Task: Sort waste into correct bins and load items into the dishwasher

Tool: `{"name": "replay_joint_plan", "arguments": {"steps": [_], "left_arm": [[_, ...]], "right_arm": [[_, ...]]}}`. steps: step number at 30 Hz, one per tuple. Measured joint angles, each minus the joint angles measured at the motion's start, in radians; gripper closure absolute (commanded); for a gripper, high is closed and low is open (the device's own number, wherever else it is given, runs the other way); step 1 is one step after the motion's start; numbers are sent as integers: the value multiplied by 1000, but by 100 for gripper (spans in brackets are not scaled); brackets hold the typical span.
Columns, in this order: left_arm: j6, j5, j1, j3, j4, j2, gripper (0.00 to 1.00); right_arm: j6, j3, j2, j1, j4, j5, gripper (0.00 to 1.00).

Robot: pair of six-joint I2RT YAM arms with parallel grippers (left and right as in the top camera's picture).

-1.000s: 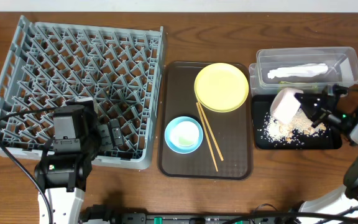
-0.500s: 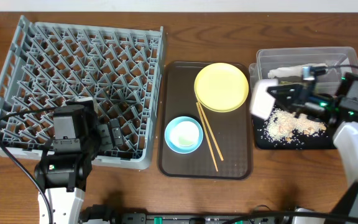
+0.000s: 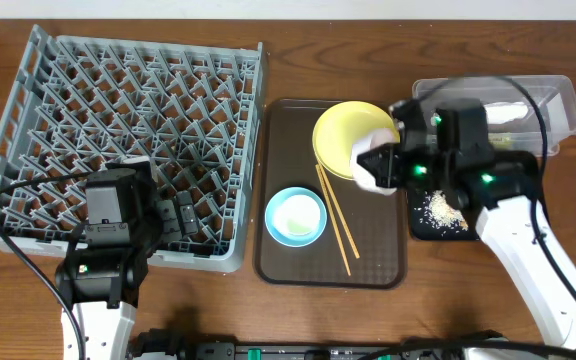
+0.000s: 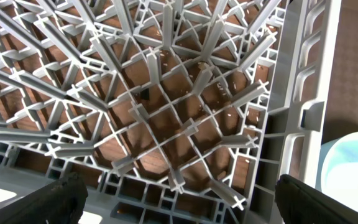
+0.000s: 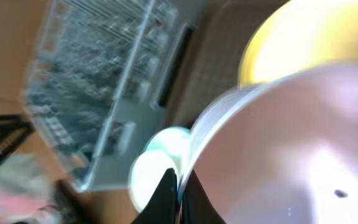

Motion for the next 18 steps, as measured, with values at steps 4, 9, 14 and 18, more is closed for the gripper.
{"name": "replay_joint_plan", "arguments": {"steps": [4,9,14,18], "left_arm": [[0,0,0,0,5,0,1],[0,0,0,0,8,0,1],[0,0,0,0,10,0,1],[0,0,0,0,11,0,1]], "right_arm": [[-153,124,87,44,-21,194,99],[-303,140,232,96,95,280,99],[-389,140,395,164,187,312,99],[-416,140,476,194,191,330,99]]}}
